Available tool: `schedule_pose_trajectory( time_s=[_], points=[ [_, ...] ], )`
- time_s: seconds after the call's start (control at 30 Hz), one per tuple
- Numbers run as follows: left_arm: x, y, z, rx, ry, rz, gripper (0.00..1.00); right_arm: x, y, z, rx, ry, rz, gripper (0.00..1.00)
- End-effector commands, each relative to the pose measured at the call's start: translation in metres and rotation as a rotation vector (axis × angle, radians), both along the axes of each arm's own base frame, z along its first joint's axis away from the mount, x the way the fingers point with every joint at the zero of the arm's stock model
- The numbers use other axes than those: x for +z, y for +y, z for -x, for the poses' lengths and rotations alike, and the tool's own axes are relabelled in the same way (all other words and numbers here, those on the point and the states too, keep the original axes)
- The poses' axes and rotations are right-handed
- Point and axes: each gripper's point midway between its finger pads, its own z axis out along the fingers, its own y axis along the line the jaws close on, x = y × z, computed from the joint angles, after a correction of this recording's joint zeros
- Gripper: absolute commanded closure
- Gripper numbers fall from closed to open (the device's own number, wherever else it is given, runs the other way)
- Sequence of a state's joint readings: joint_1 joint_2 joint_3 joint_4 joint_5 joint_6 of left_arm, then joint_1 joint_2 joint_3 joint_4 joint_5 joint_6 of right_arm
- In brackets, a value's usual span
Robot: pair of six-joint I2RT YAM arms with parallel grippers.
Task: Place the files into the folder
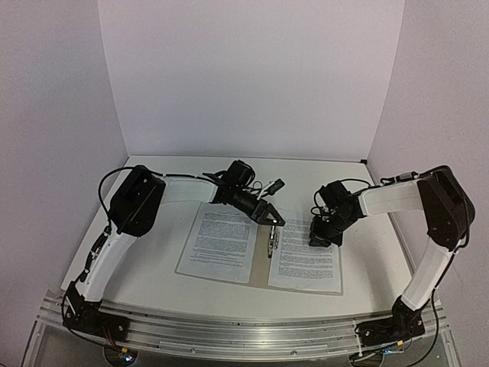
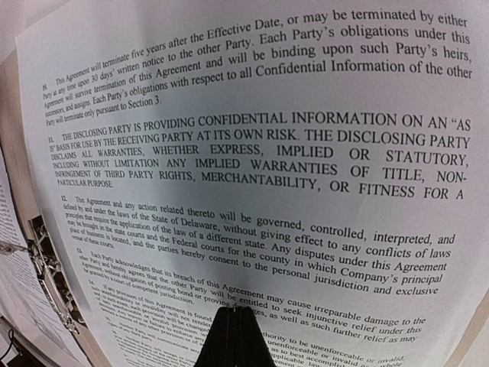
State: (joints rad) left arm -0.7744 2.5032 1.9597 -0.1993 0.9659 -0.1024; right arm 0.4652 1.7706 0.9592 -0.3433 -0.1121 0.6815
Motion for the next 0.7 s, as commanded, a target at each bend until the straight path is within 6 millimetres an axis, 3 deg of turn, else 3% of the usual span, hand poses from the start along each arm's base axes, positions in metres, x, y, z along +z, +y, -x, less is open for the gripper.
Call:
schedule_pose_trajectory(
  time_s=[0.0, 0.4, 0.5, 0.67],
  points=[
    [0.045, 0.005, 0.034, -0.116, -0.09, 0.054, 0.42, 0.002, -0.001, -0.007, -0.003, -0.022, 0.002, 1.0],
    [0.051, 0.016, 0.083, -0.252, -0.127, 0.026, 0.4, 0.013, -0.001, -0.01, -0.005, -0.051, -0.009, 1.0],
    [0.07, 0.016, 0.083, -0.248, -0.129, 0.037, 0.4, 0.019, 0.002, -0.015, 0.002, -0.066, -0.018, 1.0],
    [0.129, 0.023, 0.072, -0.225, -0.218, 0.082, 0.4, 0.046, 0.022, -0.03, 0.066, -0.116, -0.097, 0.97]
  ],
)
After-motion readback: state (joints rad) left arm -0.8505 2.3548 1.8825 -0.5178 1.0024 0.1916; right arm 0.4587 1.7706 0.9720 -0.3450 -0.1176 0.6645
